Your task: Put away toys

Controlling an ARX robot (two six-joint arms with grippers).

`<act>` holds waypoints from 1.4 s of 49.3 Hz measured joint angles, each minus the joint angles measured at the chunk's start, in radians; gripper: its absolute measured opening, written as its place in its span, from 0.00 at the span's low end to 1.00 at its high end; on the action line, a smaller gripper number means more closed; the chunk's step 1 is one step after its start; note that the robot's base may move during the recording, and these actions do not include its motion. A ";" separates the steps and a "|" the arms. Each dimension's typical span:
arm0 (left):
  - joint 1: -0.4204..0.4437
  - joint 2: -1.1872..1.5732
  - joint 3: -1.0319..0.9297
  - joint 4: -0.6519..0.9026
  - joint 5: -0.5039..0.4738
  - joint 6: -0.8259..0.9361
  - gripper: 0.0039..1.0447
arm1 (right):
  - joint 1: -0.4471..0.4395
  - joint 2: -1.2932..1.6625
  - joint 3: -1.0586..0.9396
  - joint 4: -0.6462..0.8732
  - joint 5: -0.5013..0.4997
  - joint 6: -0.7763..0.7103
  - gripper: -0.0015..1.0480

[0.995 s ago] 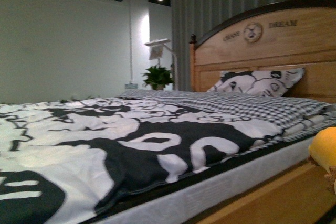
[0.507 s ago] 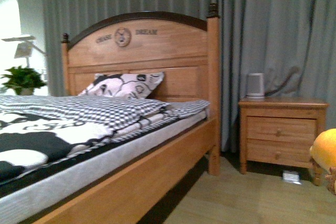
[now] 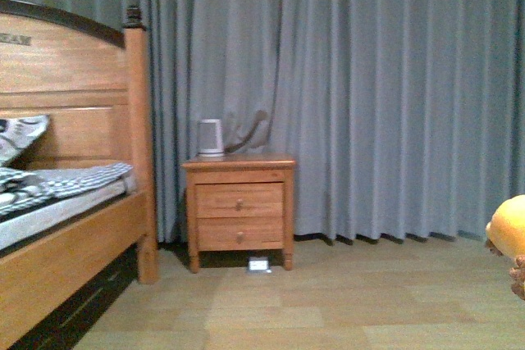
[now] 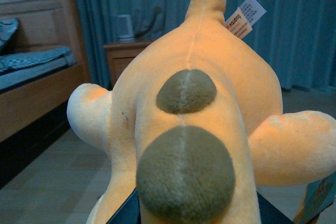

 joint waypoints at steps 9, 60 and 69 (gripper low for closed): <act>-0.002 0.000 0.000 0.000 0.003 0.000 0.95 | -0.003 0.000 0.000 0.000 0.000 0.002 0.19; -0.002 0.000 0.000 0.000 0.001 0.000 0.95 | -0.002 0.000 0.000 0.000 -0.005 0.002 0.19; -0.002 0.000 0.000 0.000 0.002 0.000 0.95 | -0.002 0.000 0.000 0.000 -0.004 0.002 0.19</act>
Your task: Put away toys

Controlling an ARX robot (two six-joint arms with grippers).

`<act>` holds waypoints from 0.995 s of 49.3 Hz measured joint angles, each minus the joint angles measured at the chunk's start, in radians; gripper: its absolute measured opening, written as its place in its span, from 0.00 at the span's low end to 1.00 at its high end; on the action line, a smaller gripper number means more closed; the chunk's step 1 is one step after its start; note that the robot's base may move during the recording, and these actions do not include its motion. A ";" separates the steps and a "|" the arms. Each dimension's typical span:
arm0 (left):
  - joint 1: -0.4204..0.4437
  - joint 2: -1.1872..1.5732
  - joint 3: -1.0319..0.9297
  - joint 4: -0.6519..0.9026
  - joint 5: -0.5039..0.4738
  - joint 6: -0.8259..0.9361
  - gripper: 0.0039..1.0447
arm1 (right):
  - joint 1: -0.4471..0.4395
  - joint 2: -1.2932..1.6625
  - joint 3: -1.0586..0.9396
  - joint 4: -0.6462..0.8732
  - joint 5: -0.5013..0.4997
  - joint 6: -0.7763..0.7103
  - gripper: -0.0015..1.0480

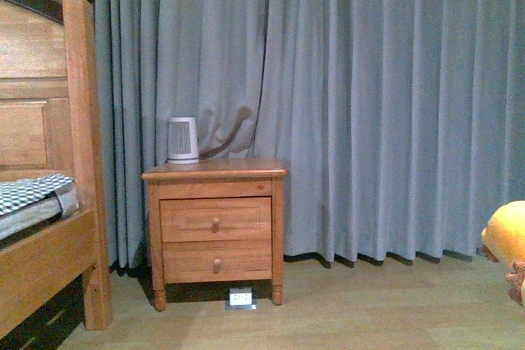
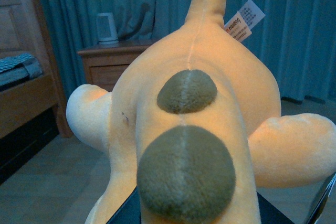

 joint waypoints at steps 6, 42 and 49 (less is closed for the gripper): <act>0.000 0.000 0.000 0.000 -0.001 0.000 0.95 | 0.000 0.000 0.000 0.000 0.000 0.000 0.19; 0.000 0.000 0.000 0.000 -0.001 0.000 0.95 | 0.000 0.000 0.000 0.000 0.000 0.000 0.19; 0.000 0.000 0.000 0.000 -0.001 0.000 0.95 | 0.000 0.000 0.000 0.000 0.000 0.000 0.19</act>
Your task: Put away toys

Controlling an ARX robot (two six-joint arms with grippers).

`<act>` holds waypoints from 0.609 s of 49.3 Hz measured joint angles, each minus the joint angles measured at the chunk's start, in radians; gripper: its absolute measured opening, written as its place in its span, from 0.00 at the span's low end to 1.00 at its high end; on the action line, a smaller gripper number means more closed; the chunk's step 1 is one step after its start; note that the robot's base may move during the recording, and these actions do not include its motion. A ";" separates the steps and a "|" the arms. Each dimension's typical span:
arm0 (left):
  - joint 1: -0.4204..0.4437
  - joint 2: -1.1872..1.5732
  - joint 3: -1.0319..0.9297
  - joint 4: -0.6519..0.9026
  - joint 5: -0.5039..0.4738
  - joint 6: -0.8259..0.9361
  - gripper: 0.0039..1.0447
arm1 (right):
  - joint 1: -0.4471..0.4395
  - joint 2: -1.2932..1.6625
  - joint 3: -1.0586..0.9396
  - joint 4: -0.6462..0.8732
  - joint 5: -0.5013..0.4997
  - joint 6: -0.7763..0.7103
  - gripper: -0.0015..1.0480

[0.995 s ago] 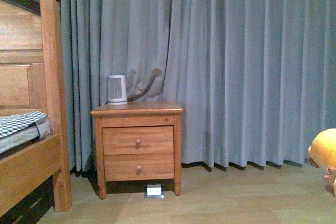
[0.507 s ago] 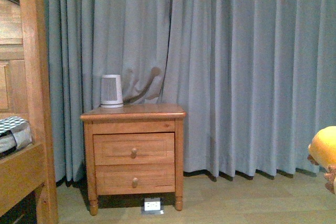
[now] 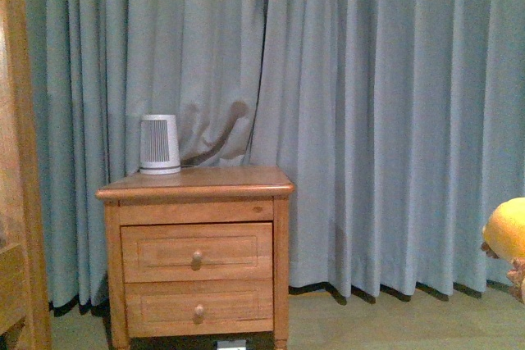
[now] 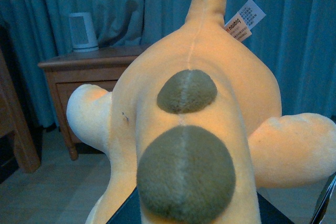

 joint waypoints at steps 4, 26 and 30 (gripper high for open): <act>0.000 0.000 0.000 0.000 0.000 0.000 0.95 | 0.000 0.000 0.000 0.000 0.000 0.000 0.19; 0.001 0.000 0.000 0.000 0.000 0.000 0.95 | 0.000 0.001 0.000 0.000 0.000 0.000 0.19; 0.001 0.000 0.000 0.000 0.000 0.000 0.95 | 0.000 0.001 0.000 0.000 0.000 0.000 0.19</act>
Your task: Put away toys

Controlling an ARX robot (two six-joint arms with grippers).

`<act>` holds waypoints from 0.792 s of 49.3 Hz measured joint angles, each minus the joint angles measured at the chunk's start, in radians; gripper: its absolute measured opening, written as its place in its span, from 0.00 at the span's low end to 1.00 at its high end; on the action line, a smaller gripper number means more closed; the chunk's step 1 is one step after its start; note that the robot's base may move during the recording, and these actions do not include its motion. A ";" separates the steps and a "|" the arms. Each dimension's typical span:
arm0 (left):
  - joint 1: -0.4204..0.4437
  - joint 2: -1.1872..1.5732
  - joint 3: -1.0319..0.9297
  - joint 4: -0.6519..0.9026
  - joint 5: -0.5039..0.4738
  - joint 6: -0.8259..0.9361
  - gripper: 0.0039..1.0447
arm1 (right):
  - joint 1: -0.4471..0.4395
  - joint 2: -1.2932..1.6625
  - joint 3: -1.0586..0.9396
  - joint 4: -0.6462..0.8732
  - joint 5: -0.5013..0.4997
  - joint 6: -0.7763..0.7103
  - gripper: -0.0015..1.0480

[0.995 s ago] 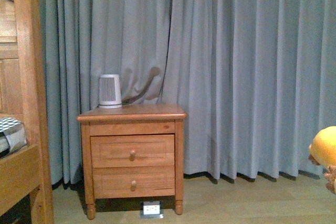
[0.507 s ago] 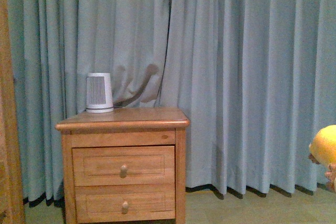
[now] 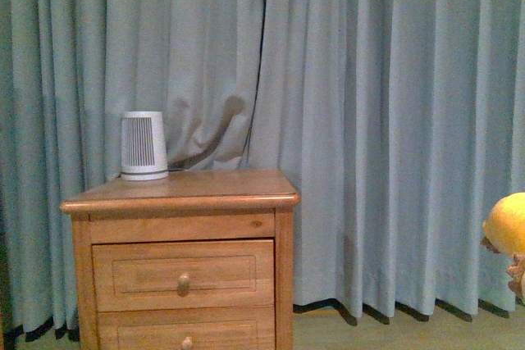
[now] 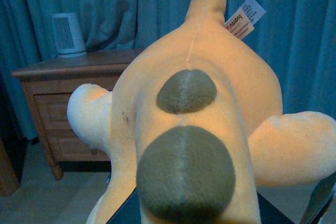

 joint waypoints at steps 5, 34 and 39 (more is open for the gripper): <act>0.000 0.000 0.000 0.000 0.000 0.000 0.95 | 0.000 0.000 0.000 0.000 0.000 0.000 0.19; 0.001 0.000 0.000 0.000 0.000 0.000 0.95 | -0.001 0.000 0.000 0.000 0.005 0.000 0.19; 0.000 0.000 0.000 0.000 0.001 0.000 0.95 | 0.000 0.000 0.000 0.000 0.008 0.000 0.19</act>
